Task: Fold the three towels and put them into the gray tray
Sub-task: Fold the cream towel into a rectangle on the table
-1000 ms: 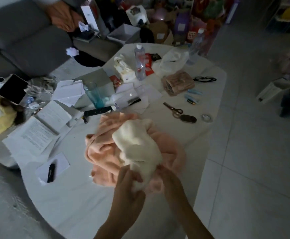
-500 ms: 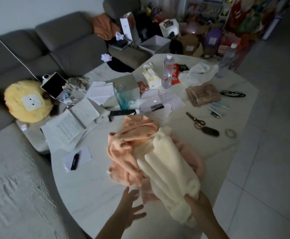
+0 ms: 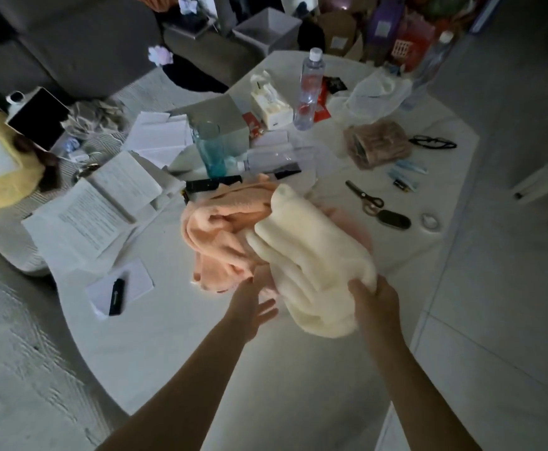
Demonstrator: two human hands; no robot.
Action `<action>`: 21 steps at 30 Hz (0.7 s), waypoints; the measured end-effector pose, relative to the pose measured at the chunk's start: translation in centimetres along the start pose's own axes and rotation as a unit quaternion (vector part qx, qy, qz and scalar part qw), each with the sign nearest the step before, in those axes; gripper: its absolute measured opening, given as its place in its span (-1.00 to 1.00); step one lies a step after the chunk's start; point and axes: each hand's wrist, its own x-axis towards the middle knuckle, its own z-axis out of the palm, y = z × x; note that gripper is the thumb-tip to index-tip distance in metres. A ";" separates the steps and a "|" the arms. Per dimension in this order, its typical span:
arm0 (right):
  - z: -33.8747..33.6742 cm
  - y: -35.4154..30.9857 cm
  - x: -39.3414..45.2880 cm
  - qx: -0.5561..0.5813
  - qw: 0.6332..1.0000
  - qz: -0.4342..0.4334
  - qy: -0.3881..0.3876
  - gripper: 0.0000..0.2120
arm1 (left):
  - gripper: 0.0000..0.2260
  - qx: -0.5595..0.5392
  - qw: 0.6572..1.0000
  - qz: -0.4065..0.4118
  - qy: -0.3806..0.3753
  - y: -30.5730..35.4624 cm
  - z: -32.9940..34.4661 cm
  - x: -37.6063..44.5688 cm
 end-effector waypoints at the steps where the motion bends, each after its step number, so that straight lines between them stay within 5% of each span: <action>1: -0.8 -0.2 -1.8 0.090 0.994 0.037 -0.041 -0.69 | -0.73 0.012 1.000 -0.014 0.005 -1.0 -0.1 -0.9; 3: -2.5 0.3 -5.2 0.238 0.959 0.111 -0.105 -0.65 | -0.60 0.011 0.999 -0.039 -0.009 -3.2 -0.1 -2.6; 7: -5.8 2.5 -8.9 0.368 0.900 0.222 -0.077 -0.66 | -0.24 0.063 0.996 -0.023 -0.060 -6.2 -0.3 -3.8; 13: -8.7 2.7 -9.1 0.328 0.920 0.196 -0.084 -0.66 | -0.37 0.035 0.984 -0.073 -0.156 -7.3 0.7 -4.9; 17: -10.5 3.1 -8.1 0.414 0.894 0.146 -0.093 -0.49 | -0.39 -0.109 0.983 -0.044 -0.139 -6.6 1.3 -4.9; 21: -11.5 7.6 -6.9 0.261 0.950 0.171 0.005 -0.73 | -0.45 -0.154 0.981 0.030 -0.118 -4.3 0.9 -6.0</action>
